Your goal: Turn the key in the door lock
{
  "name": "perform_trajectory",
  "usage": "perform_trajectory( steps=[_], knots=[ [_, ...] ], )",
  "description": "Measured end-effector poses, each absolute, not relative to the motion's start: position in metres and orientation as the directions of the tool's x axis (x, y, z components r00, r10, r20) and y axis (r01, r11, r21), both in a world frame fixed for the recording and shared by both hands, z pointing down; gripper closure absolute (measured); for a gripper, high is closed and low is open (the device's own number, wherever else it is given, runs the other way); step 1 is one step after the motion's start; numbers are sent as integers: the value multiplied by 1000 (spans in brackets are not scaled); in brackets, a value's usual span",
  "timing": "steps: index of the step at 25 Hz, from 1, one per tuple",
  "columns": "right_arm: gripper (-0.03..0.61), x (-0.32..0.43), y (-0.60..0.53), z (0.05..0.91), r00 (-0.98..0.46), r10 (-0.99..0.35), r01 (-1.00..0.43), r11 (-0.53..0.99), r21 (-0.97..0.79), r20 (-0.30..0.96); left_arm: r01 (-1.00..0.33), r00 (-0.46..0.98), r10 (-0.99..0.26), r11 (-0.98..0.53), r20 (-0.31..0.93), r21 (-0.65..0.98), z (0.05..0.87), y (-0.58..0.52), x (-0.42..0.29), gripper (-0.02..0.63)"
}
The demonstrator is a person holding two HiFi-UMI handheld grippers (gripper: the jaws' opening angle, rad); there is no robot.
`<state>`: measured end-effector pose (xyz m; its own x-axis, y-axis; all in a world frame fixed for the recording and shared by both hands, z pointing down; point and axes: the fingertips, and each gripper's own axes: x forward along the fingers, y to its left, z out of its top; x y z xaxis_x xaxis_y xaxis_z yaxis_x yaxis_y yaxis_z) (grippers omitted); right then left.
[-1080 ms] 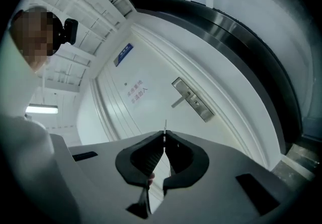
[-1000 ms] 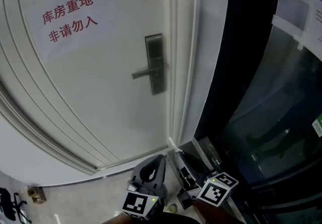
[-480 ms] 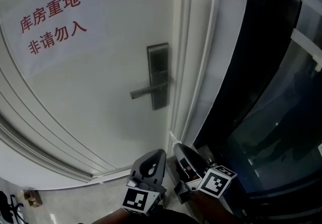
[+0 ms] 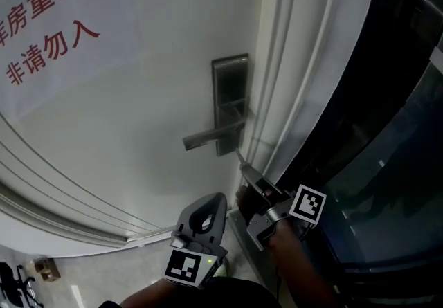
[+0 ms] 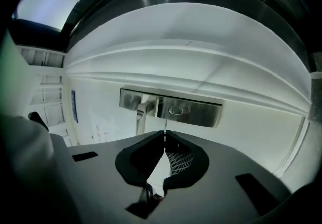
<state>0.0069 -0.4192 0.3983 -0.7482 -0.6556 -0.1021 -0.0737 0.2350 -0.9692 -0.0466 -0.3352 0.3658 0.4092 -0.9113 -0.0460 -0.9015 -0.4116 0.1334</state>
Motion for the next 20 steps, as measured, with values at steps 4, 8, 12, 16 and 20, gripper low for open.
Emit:
perform_trajectory(
  steps=[4,8,12,16,20],
  knots=[
    [558,0,-439,402,-752,-652,-58,214,-975,-98,-905,401,-915,-403,-41,136,368,-346,-56,609],
    [558,-7,-452,404,-755,-650,-63,204,-977,-87,-907,396,-918,-397,-38,141,368,-354,-62,609],
    [558,-10,-458,403,-757,-648,-84,217,-973,-80,-910,388,-921,-389,-36,145,368,-358,-69,609],
    [558,-12,-461,402,-750,-657,-97,220,-971,-73,-909,390,-920,-391,-33,147,370,-360,-72,609],
    [558,-10,-464,402,-744,-664,-101,221,-970,-74,-909,389,-921,-390,-34,148,370,-361,-74,609]
  ],
)
